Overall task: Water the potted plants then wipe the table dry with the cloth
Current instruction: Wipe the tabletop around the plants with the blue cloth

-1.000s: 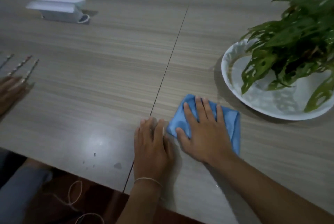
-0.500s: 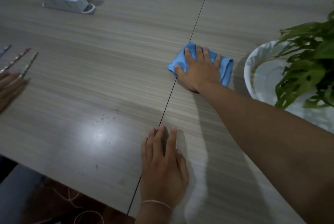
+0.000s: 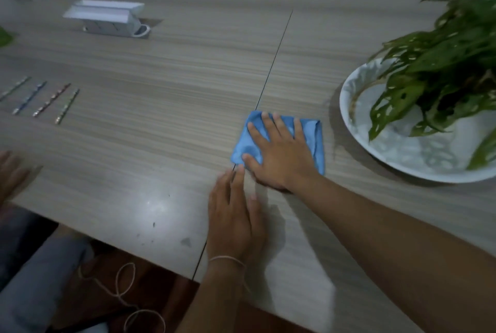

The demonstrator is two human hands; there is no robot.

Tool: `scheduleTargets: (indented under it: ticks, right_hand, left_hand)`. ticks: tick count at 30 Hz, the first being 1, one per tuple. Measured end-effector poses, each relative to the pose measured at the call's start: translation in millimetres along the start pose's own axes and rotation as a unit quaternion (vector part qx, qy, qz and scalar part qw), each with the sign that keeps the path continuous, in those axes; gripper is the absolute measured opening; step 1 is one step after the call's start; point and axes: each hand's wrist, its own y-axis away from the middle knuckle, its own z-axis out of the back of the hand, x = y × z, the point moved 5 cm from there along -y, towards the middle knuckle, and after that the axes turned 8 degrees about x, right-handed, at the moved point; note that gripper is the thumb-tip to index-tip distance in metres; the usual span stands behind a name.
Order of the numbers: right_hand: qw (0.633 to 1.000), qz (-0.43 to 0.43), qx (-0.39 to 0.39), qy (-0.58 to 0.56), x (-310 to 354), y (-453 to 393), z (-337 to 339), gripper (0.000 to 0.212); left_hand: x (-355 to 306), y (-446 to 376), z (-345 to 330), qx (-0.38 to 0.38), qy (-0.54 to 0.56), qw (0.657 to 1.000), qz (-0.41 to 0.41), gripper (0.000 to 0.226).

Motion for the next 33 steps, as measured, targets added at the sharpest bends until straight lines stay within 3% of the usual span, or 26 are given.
scheduleTargets:
  ticks: [4,9,13,17,20,23,27,33]
  right_hand:
    - [0.999,0.037,-0.002,-0.016,12,77,-9,0.078]
    - [0.999,0.031,-0.009,-0.036,5,162,-18,0.079]
    - [0.998,0.015,-0.026,-0.052,-24,216,-21,0.074]
    - [0.997,-0.018,-0.035,-0.067,-66,256,-22,0.076]
    - [0.996,-0.046,-0.053,-0.058,-107,286,-20,0.077]
    - [0.990,-0.108,-0.075,-0.056,-164,322,-15,0.077]
    - [0.966,-0.221,-0.116,-0.063,-252,378,-9,0.076]
    - [0.913,-0.392,-0.107,-0.032,-377,482,1,0.077]
  left_hand:
    - [1,2,2,0.007,0.043,0.999,-0.001,0.057]
    - [2,0,0,-0.010,0.007,0.999,-0.040,0.050]
    - [-9,9,-15,0.054,-0.050,0.993,-0.089,0.051]
    - [-59,17,-47,0.100,-0.049,0.985,-0.132,0.053]
    - [-130,24,-91,0.146,-0.035,0.964,-0.218,0.051]
    - [-194,31,-137,0.191,-0.031,0.937,-0.292,0.049]
    - [-265,38,-185,0.211,-0.018,0.920,-0.331,0.046]
    - [-357,68,-245,0.246,-0.026,0.886,-0.393,0.046]
